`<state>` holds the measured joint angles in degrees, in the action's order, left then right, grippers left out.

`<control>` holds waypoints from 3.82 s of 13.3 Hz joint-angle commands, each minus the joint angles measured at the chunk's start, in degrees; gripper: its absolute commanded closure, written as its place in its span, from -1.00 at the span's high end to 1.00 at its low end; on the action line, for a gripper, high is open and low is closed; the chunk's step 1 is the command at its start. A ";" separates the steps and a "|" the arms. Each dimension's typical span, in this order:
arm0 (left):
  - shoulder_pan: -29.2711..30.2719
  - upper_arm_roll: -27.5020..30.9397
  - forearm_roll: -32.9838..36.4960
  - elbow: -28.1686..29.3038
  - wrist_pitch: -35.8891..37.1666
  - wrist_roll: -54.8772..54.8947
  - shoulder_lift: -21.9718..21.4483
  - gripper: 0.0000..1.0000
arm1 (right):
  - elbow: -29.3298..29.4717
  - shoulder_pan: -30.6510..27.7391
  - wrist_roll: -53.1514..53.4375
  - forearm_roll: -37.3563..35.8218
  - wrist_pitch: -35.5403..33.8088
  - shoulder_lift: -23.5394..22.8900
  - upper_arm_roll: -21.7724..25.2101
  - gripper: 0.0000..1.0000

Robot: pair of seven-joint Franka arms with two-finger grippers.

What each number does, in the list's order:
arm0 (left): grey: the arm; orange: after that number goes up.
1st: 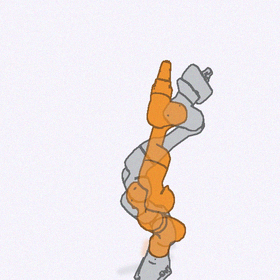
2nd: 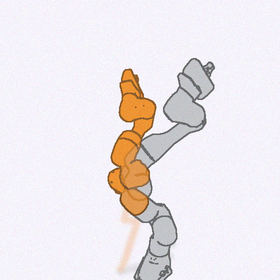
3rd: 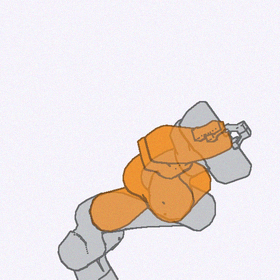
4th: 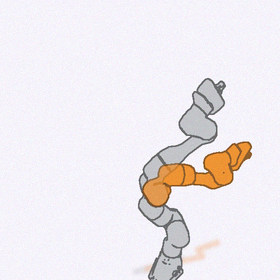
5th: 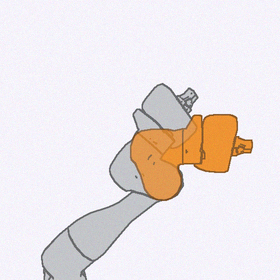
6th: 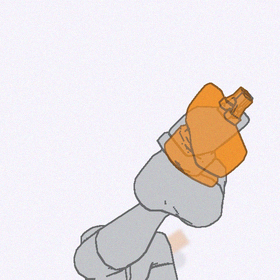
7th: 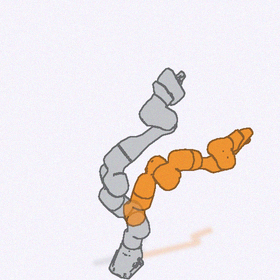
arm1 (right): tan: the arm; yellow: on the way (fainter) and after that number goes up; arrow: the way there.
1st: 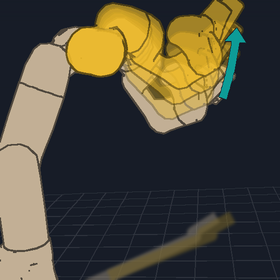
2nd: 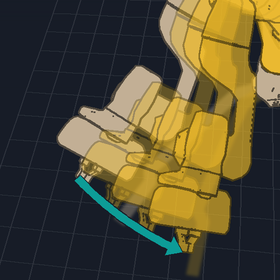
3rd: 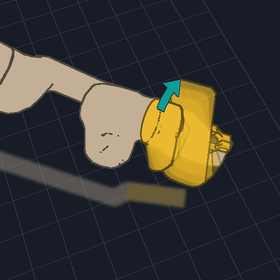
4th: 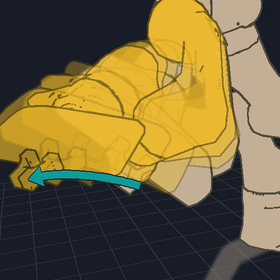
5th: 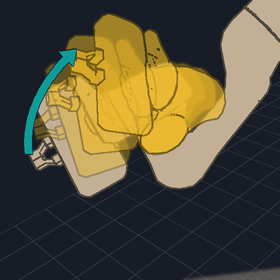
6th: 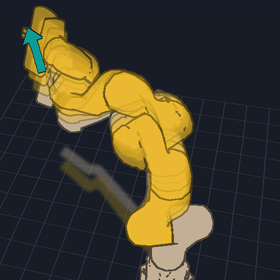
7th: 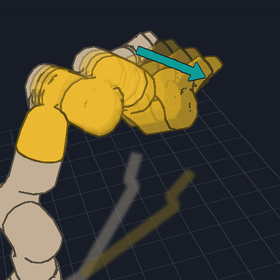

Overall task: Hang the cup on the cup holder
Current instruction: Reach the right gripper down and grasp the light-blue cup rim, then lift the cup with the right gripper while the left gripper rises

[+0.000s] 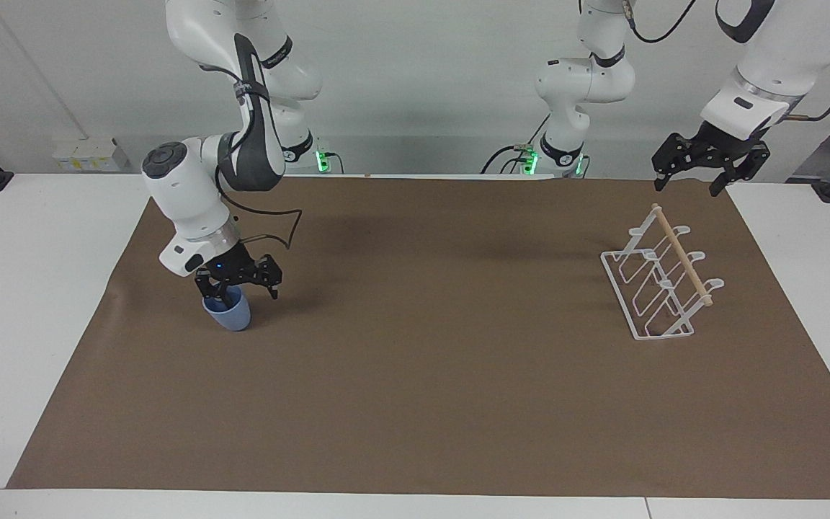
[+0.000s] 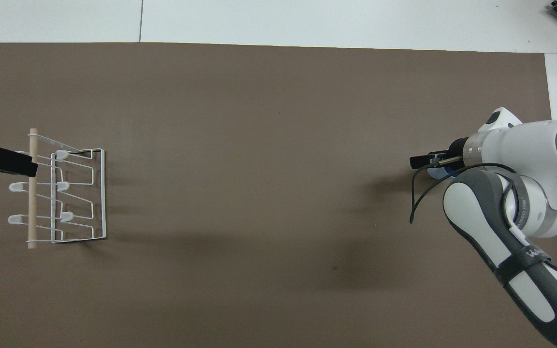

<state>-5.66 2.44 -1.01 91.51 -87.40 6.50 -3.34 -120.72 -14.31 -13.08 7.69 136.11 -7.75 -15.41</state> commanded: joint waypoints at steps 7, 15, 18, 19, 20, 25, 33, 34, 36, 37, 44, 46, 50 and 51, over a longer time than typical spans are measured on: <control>-1.11 -0.16 0.31 0.60 0.04 -0.17 -0.71 1.00 | -2.24 -0.98 -3.45 -0.92 1.35 1.42 0.03 -0.11; -1.11 -0.25 0.31 0.60 0.04 -0.17 -0.79 1.00 | -1.62 -1.68 -3.53 -0.92 0.91 1.25 0.21 -1.00; -1.11 -0.25 0.31 0.60 0.04 -0.17 -0.79 1.00 | 1.35 -1.60 -3.71 -1.01 -2.33 1.25 0.21 -1.00; -1.11 -0.25 0.31 0.60 0.13 -0.17 -0.79 1.00 | 3.37 -1.60 -3.71 -1.01 -5.30 1.51 0.21 -1.00; -1.11 -0.16 0.31 0.60 0.04 -0.17 -0.79 1.00 | 5.74 -1.68 -3.71 -1.01 -8.99 2.29 0.21 -1.00; -1.11 -0.16 0.31 0.60 0.57 -0.26 -0.79 1.00 | 12.35 -1.60 -3.62 -1.10 -24.38 9.58 0.29 -1.00; -1.11 -0.16 0.22 0.60 1.27 -0.35 -0.88 1.00 | 21.85 -2.56 -3.54 -0.92 -39.87 13.90 0.73 -1.00; -1.11 -0.16 0.31 0.60 1.18 -0.26 -0.88 1.00 | 21.85 -2.13 -3.19 -0.57 -39.96 13.99 0.65 -1.00; -1.11 -0.16 0.31 0.60 1.27 -0.26 -0.88 1.00 | 21.67 -1.69 -3.09 0.92 -38.91 13.99 0.30 -1.00; -1.11 -0.16 0.31 0.60 1.18 -0.26 -0.88 1.00 | 21.58 -1.69 -3.09 1.71 -38.73 13.99 -0.05 -1.00; -1.99 -0.51 -0.04 0.60 0.22 0.01 -0.79 1.00 | 18.86 0.42 0.13 14.97 -37.94 14.43 -0.15 -1.00; -2.43 -0.95 -2.58 0.69 0.13 1.92 -0.79 1.00 | 18.60 3.75 9.87 19.36 -37.07 14.34 -0.15 -1.00; -2.87 -2.52 -5.31 0.69 -0.13 9.66 -0.79 1.00 | 17.63 9.64 23.94 25.26 -32.24 14.34 -0.15 -1.00; -2.96 -2.79 -5.84 0.69 -0.13 11.94 -0.79 1.00 | 17.63 11.39 27.72 25.97 -31.45 14.34 -0.15 -1.00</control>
<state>-7.80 -0.35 -5.74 91.51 -86.98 15.01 -3.36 -102.20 -4.80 9.31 31.23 102.71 6.15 -15.61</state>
